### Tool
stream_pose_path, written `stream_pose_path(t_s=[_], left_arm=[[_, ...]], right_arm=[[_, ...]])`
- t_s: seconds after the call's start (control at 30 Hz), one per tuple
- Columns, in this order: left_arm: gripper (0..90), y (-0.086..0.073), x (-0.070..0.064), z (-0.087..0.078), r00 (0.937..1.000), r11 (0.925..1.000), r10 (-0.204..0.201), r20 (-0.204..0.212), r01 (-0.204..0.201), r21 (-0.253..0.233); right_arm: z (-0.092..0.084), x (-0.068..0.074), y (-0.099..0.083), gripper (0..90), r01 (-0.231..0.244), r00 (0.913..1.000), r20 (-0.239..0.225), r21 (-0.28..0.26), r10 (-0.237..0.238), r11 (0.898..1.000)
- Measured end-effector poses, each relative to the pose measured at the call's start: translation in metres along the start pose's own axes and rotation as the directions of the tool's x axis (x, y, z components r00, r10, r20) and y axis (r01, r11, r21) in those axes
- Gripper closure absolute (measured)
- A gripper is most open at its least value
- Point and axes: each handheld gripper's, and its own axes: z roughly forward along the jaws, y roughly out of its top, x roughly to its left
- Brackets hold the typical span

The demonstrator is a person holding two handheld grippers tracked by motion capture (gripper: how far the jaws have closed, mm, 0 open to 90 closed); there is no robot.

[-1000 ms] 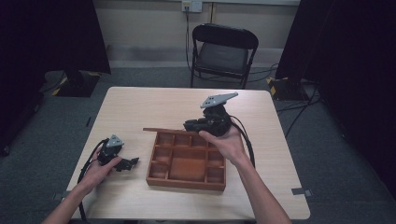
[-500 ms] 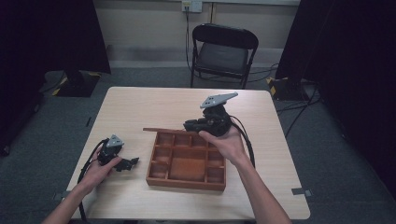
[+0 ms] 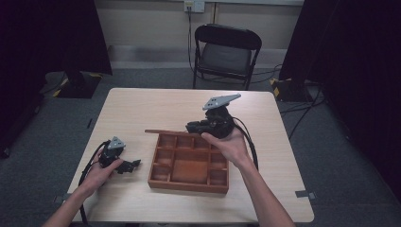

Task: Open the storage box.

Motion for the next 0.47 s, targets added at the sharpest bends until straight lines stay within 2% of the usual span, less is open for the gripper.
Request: stream_pose_path(t_s=[0.47], left_arm=[[1.6,0.0000,0.0000,0.0000,1.0000,1.0000,0.000,0.000,0.000,0.000]], right_arm=[[0.0000,0.0003,-0.0004,82.4,-0.001,1.0000,0.001,-0.002,0.001,1.000]])
